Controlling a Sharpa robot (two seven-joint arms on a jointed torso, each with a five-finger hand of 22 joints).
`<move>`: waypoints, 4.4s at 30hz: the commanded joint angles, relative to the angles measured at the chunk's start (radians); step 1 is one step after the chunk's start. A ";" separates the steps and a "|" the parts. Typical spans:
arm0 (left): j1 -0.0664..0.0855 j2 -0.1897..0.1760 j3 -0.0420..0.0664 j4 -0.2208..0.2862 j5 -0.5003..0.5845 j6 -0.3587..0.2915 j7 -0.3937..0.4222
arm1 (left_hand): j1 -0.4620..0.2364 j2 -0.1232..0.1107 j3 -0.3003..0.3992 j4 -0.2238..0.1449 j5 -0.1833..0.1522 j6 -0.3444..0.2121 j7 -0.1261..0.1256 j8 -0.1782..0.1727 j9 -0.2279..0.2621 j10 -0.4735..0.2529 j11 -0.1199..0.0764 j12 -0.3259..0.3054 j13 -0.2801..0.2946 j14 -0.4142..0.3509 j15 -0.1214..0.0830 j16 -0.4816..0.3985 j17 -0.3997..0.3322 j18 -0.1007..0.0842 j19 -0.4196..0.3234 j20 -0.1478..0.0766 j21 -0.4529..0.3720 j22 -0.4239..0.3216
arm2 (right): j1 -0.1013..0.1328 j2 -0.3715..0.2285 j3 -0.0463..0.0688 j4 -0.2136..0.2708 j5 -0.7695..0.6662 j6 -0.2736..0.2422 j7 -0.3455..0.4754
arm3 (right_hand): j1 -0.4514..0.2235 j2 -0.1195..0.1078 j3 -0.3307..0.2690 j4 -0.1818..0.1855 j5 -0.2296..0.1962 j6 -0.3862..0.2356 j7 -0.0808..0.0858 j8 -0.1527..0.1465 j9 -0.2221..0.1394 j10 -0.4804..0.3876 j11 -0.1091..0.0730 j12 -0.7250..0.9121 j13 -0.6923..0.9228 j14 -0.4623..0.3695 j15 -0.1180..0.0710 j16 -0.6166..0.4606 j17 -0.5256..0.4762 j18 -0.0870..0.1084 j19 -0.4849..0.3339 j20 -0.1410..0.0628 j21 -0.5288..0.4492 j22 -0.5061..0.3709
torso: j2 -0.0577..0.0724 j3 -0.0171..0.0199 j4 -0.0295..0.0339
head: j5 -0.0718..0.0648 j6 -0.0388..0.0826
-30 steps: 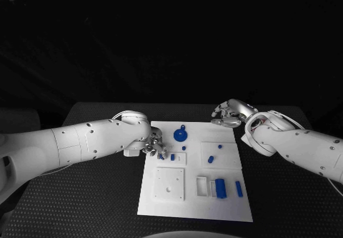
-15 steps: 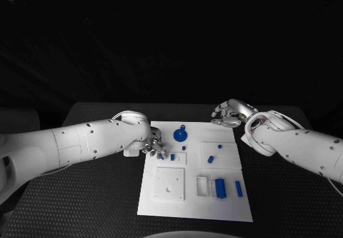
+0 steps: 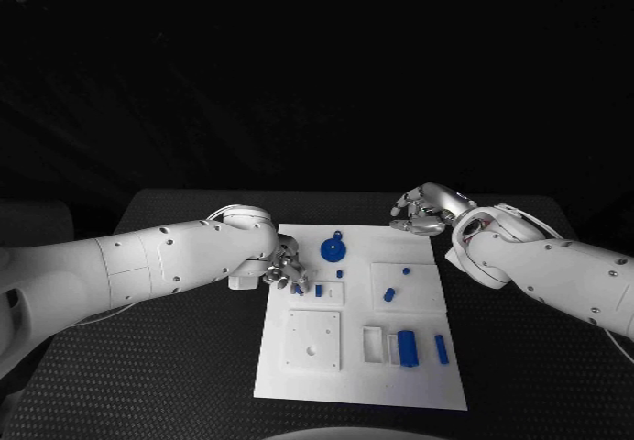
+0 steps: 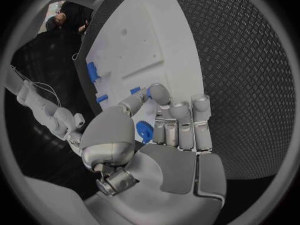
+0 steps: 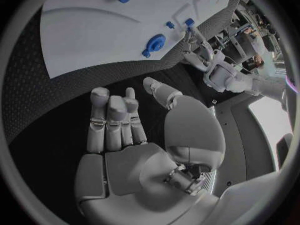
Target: Assemble the parts on the task board
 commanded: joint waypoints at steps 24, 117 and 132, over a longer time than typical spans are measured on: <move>-0.001 0.001 0.005 -0.012 0.043 -0.045 0.010 | 0.086 0.083 0.025 -0.075 0.004 -0.007 0.010 -0.017 0.013 -0.014 0.004 -0.011 0.007 -0.008 0.003 -0.008 -0.004 -0.005 -0.001 -0.127 -0.009 0.005 | -0.002 -0.001 0.000 0.000 0.001 0.012 0.009 | -0.010 -0.002 -0.001 -0.003 0.004 0.000 0.006 -0.003 -0.001 -0.009 0.000 -0.002 -0.002 -0.001 0.001 -0.006 0.000 0.039 0.003 -0.005 -0.005 0.016 | 0.000 0.0004 0.0008 | -0.004 0.001; -0.007 -0.145 0.057 0.003 0.656 0.068 0.659 | 0.218 0.118 -0.030 -0.061 -0.087 -0.126 0.061 -0.088 0.040 -0.208 0.055 -0.003 0.020 -0.187 0.058 0.003 -0.005 -0.052 -0.140 -0.089 -0.082 0.028 | -0.049 0.022 -0.010 0.288 -0.074 -0.072 0.202 | 0.065 0.020 -0.065 -0.140 -0.055 0.025 -0.003 0.023 0.023 -0.014 -0.007 0.007 -0.013 -0.006 -0.005 -0.009 0.003 0.039 -0.003 0.003 -0.012 0.018 | 0.000 -0.0002 0.0007 | -0.021 0.110; -0.007 -0.145 0.057 0.003 0.661 0.066 0.661 | 0.218 0.118 -0.032 -0.060 -0.087 -0.125 0.061 -0.088 0.039 -0.208 0.055 -0.003 0.019 -0.187 0.058 0.003 -0.006 -0.052 -0.140 -0.089 -0.083 0.028 | -0.050 0.021 -0.010 0.286 -0.091 -0.105 0.183 | 0.066 0.042 -0.027 -0.117 -0.097 0.068 -0.021 0.042 0.045 0.006 -0.025 0.007 -0.016 0.007 -0.022 -0.007 0.004 0.039 0.009 -0.003 -0.007 0.018 | 0.000 0.0003 0.0008 | -0.023 0.108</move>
